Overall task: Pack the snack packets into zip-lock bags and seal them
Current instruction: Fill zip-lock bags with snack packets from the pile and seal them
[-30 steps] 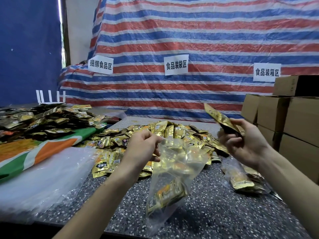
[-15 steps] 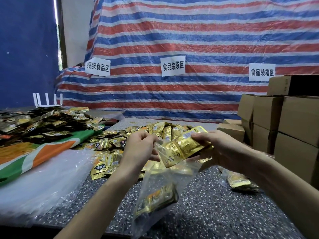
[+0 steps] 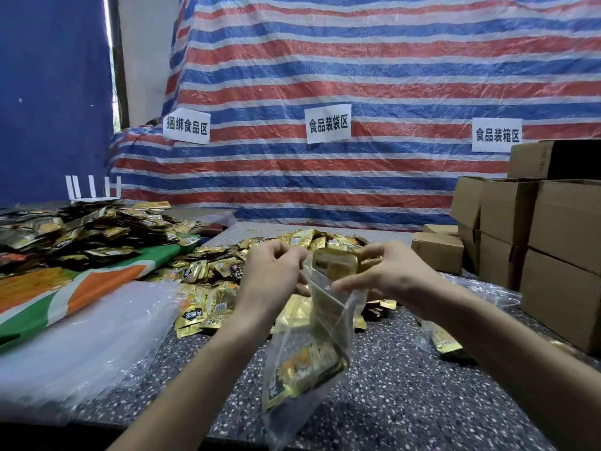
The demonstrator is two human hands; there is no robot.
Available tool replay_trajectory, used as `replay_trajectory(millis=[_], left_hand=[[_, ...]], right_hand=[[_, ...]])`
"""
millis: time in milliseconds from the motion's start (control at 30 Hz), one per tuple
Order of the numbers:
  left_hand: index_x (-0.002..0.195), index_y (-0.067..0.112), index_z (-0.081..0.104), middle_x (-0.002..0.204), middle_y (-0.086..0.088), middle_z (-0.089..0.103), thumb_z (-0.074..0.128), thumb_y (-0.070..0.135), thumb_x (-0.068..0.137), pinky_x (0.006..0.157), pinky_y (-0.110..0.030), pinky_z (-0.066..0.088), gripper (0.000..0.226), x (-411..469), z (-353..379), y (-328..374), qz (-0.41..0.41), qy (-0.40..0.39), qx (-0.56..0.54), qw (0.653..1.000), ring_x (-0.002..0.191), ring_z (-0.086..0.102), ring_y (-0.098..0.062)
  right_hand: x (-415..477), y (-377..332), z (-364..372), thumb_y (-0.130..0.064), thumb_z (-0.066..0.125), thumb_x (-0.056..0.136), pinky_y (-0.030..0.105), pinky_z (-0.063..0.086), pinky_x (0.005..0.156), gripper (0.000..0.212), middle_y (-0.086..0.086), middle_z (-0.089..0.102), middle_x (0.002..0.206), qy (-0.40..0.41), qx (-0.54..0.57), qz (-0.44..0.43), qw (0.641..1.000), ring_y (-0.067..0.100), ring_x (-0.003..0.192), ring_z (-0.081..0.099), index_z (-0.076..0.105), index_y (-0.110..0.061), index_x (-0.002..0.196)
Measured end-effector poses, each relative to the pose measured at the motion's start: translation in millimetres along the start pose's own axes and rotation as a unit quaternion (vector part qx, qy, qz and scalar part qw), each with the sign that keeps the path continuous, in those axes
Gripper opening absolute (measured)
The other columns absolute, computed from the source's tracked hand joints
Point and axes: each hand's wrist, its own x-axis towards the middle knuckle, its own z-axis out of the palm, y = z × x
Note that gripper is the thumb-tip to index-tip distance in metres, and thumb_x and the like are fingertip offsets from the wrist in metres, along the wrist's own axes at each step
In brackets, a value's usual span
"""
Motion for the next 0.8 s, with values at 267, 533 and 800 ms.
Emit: replay_trajectory(millis=[267, 533, 800], left_hand=[[0.077, 0.001, 0.059, 0.051, 0.0, 0.06, 0.058, 0.011, 0.096, 0.052, -0.031, 0.056, 0.021, -2, -10, 8, 0.026, 0.013, -0.035, 0.999, 0.048, 0.062, -0.015], [0.074, 0.003, 0.058, 0.05, 0.002, 0.062, 0.057, 0.01, 0.097, 0.056, -0.034, 0.059, 0.024, -10, -5, 2, 0.026, 0.024, -0.025, 0.999, 0.049, 0.067, -0.015], [0.076, 0.0, 0.059, 0.053, -0.006, 0.061, 0.06, 0.013, 0.096, 0.056, -0.03, 0.058, 0.025, -10, -16, 0, 0.029, 0.021, -0.053, 0.998, 0.053, 0.066, -0.021]], right_hand=[[8, -25, -2, -0.003, 0.088, 0.066, 0.024, 0.057, 0.055, 0.029, 0.004, 0.078, 0.084, 0.039, -0.024, -0.057, 0.997, 0.016, 0.074, 0.075, 0.075, -0.008, 0.092], [0, -22, 18, -0.052, 0.089, 0.054, 0.031, 0.053, 0.063, 0.041, 0.0, 0.077, 0.073, 0.028, -0.131, -0.057, 0.989, 0.016, 0.072, 0.072, 0.08, -0.015, 0.072], [7, -27, 4, 0.027, 0.061, 0.075, 0.02, 0.06, 0.077, 0.045, 0.003, 0.079, 0.09, -0.012, -0.104, -0.106, 0.989, 0.013, 0.088, 0.075, 0.078, -0.009, 0.096]])
